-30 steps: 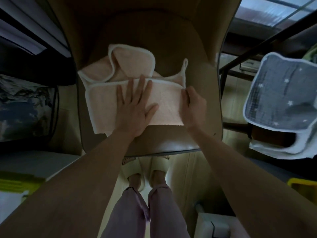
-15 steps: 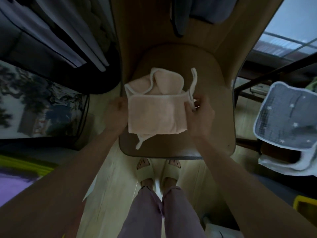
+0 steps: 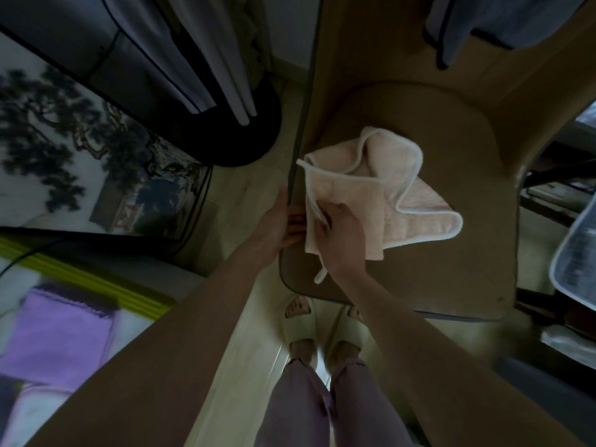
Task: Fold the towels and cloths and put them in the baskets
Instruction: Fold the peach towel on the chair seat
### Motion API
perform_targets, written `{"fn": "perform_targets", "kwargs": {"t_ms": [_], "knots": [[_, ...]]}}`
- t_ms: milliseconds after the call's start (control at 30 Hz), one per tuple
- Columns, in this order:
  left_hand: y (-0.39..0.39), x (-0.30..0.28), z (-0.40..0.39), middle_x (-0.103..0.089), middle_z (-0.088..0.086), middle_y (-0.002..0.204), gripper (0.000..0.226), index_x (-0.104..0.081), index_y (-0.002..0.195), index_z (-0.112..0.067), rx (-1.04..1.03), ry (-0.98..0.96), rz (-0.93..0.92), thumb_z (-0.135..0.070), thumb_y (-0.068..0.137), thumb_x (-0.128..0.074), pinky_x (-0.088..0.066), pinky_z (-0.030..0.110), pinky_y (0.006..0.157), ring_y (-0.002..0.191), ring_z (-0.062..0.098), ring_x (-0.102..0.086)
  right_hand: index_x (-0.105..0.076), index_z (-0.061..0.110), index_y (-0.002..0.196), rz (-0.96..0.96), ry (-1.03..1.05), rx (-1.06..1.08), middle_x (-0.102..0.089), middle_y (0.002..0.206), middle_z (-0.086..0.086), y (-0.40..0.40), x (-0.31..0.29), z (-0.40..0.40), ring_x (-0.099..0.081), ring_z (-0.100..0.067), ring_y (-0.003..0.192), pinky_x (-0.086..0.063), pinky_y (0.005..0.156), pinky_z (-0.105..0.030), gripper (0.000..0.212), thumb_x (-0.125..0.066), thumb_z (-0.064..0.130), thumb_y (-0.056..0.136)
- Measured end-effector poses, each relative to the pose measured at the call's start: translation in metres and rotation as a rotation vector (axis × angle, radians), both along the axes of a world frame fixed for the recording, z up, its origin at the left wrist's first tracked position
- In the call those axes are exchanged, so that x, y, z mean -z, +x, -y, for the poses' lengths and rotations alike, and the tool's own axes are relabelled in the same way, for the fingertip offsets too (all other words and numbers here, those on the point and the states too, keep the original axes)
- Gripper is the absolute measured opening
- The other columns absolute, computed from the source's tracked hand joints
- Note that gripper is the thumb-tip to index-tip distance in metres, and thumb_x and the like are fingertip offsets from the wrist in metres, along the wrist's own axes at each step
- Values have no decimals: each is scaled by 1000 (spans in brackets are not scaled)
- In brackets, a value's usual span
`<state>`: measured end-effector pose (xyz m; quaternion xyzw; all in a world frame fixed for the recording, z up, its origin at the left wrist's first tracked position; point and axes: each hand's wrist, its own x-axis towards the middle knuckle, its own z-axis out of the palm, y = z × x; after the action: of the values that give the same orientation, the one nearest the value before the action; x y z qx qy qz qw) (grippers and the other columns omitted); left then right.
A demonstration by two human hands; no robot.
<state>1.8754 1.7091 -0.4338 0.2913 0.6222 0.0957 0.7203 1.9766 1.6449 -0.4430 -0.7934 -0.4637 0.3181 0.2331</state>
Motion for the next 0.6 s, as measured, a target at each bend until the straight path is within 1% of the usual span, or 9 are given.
{"fn": "perform_targets", "kwargs": {"t_ms": [133, 200, 267, 333, 367, 433, 467, 533, 600], "knots": [[1, 5, -1, -66, 7, 95, 62, -62, 97, -11, -36, -29, -2, -56, 99, -21, -51, 31, 86, 89, 19, -63, -57, 11, 126, 39, -71, -178, -56, 113, -11, -4, 6, 5, -56, -26, 97, -49, 81, -38, 32, -49, 21, 96], [6, 9, -3, -67, 10, 103, 60, -63, 98, -12, 0, -12, -56, -57, 98, -23, -51, 35, 91, 95, 22, -63, -63, 10, 114, -1, -55, -230, -58, 105, -10, 2, 3, 7, -57, -26, 90, -49, 78, -39, 29, -45, 27, 98], [16, 12, -3, -65, 14, 117, 63, -64, 112, -10, 49, 41, -133, -59, 97, -27, -48, 36, 97, 105, 25, -61, -65, 8, 108, 20, 17, -197, -60, 104, -11, 18, -4, 11, -56, -26, 92, -47, 80, -35, 31, -42, 26, 96], [29, 15, -4, -58, 14, 129, 63, -54, 130, -8, 77, 101, -216, -57, 98, -29, -43, 34, 100, 114, 26, -56, -58, 6, 121, 124, 45, -72, -55, 121, -16, 42, -7, 10, -52, -30, 106, -42, 90, -37, 35, -45, 21, 92], [35, 15, -4, -55, 14, 132, 64, -50, 135, -8, 80, 114, -249, -56, 98, -29, -41, 36, 102, 117, 27, -54, -52, 6, 128, 138, 27, -11, -50, 129, -17, 56, -6, 6, -48, -32, 113, -40, 95, -39, 39, -47, 19, 91], [45, 13, -3, -54, 13, 132, 67, -49, 134, -7, 82, 142, -314, -58, 97, -28, -41, 38, 102, 116, 29, -53, -44, 6, 136, 66, -34, 9, -44, 137, -17, 81, -3, -7, -43, -32, 122, -35, 101, -39, 43, -50, 17, 94], [49, 14, -3, -55, 14, 130, 68, -50, 131, -6, 98, 176, -357, -59, 97, -27, -41, 38, 101, 114, 29, -54, -45, 7, 136, 16, -76, -20, -45, 137, -16, 91, -1, -16, -44, -30, 122, -35, 101, -36, 42, -50, 19, 96], [52, 17, -4, -59, 14, 122, 70, -55, 124, -4, 127, 238, -424, -60, 96, -25, -43, 38, 97, 107, 28, -56, -52, 6, 128, -35, -167, -118, -50, 128, -14, 107, 2, -32, -49, -27, 115, -38, 92, -31, 36, -53, 24, 97], [53, 16, -4, -60, 9, 113, 69, -55, 122, -4, 119, 276, -422, -60, 96, -25, -45, 35, 91, 101, 26, -58, -59, 5, 115, -49, -203, -193, -51, 114, -9, 113, 0, -42, -51, -22, 101, -38, 81, -27, 32, -57, 28, 94]]}}
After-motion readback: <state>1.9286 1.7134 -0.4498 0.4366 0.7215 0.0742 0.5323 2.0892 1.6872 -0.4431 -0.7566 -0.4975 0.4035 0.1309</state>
